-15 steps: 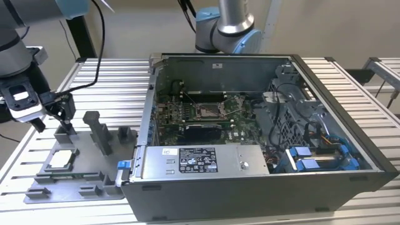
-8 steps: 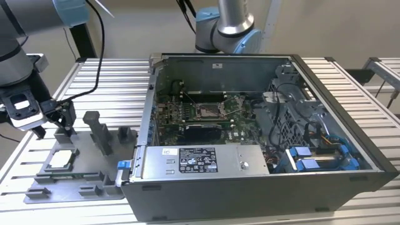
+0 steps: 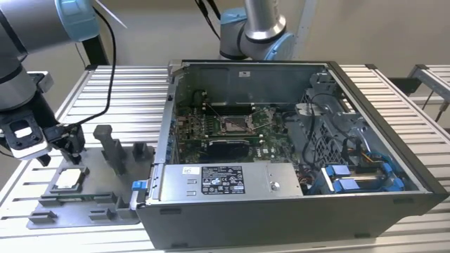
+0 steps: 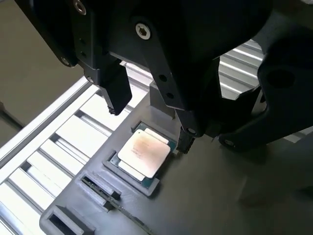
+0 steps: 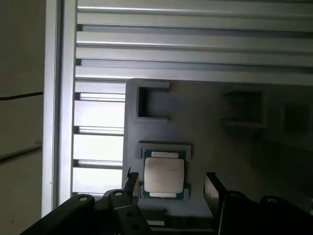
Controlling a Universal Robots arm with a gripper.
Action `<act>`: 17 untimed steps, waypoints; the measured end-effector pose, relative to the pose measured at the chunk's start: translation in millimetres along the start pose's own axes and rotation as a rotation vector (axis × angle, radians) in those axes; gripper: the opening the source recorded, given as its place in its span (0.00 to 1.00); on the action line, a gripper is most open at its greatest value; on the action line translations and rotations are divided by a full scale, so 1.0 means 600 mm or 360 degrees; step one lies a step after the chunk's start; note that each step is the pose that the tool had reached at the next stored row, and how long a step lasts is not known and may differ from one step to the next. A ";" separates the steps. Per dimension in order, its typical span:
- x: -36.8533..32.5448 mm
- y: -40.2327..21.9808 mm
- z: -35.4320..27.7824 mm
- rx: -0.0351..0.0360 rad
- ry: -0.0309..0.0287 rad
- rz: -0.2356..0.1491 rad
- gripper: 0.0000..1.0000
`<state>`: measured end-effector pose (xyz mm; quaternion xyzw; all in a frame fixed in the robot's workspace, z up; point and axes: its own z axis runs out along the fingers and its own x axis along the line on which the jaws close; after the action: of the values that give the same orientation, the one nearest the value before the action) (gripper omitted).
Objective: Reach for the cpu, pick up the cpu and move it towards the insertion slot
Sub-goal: 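Pick up the cpu and move it towards the insertion slot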
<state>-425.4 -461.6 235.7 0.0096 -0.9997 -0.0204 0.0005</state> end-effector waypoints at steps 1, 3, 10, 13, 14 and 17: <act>0.000 -0.002 0.003 0.0000 0.00000 0.0000 1.00; 0.000 -0.005 0.009 0.0000 -0.00003 0.0000 1.00; 0.006 -0.007 0.030 0.0000 -0.00001 0.0000 1.00; 0.007 -0.008 0.039 0.0000 -0.00001 0.0001 1.00; 0.008 -0.008 0.041 0.0000 0.00001 0.0001 1.00; 0.009 -0.011 0.049 0.0000 0.00000 0.0001 1.00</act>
<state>-430.9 -466.9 206.3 0.0094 -0.9997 -0.0204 0.0005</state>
